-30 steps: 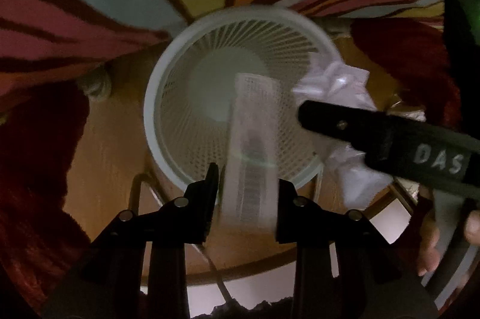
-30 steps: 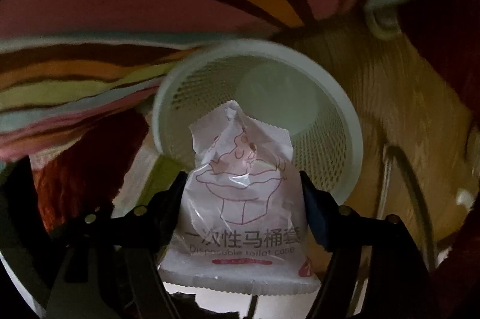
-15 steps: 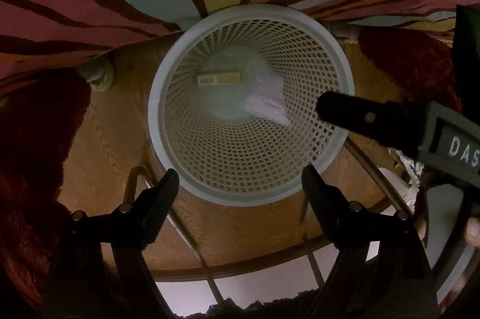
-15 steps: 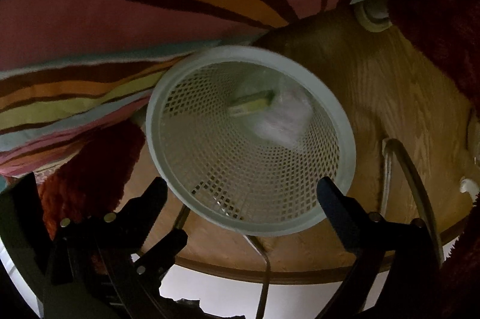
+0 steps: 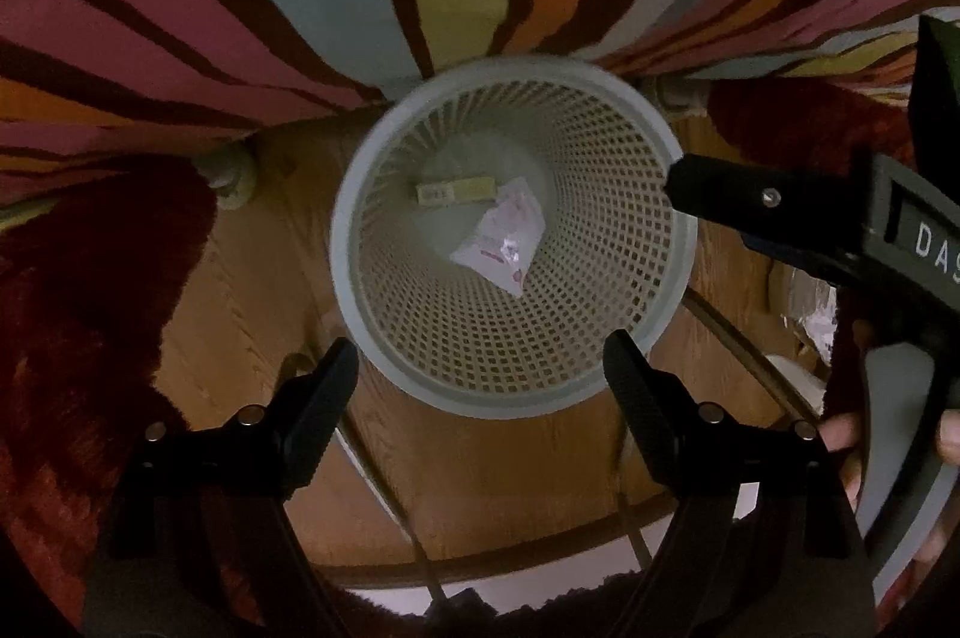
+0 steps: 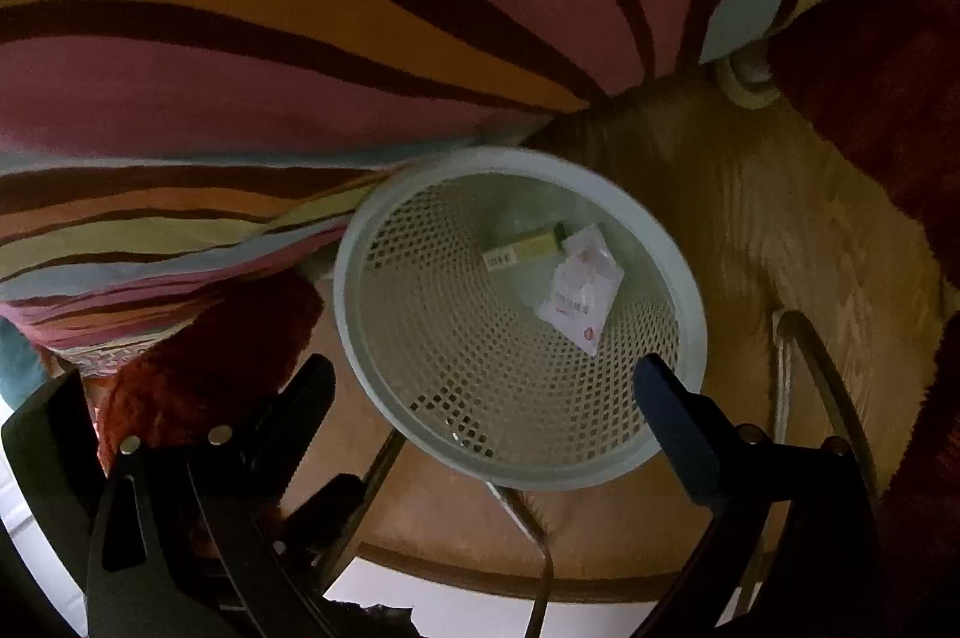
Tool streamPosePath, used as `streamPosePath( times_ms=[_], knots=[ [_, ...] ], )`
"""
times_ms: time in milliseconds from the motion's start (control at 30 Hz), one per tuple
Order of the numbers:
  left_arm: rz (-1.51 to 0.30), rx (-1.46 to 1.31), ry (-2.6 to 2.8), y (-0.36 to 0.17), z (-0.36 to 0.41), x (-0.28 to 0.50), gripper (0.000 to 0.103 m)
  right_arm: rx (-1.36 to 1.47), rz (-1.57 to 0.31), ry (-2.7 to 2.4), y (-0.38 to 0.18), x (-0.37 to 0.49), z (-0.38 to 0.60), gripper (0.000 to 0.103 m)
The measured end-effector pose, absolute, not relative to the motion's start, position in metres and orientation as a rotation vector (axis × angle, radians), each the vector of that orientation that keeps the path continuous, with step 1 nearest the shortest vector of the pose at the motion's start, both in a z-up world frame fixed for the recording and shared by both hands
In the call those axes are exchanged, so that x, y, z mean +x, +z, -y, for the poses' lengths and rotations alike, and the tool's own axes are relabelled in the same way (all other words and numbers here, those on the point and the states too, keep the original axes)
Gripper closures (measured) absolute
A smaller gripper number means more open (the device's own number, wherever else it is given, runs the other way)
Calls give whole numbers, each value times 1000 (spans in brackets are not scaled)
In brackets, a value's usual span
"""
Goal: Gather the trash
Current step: 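Swing both tools back up toward the items on the bed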
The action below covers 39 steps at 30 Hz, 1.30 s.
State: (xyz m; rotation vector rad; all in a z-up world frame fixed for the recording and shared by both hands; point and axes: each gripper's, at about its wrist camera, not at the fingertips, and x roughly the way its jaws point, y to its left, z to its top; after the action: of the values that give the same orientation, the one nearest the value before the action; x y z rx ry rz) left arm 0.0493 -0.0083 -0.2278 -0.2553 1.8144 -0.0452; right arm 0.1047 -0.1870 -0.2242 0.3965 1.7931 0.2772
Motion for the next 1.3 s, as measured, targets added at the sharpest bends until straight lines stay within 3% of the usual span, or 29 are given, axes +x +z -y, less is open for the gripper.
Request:
streamPosePath(
  times_ms=[200,700,1300],
  knots=[
    [-1711,-253,-79,-192,1,40,21,378,-1688,383,-178,100,190,8],
    [-1052,-14,-99,-28,-1,65,21,96,-958,442,4,138,211,8],
    [-937,-1,-151,-17,-3,201,21,74,-861,442,16,268,198,8]
  ],
)
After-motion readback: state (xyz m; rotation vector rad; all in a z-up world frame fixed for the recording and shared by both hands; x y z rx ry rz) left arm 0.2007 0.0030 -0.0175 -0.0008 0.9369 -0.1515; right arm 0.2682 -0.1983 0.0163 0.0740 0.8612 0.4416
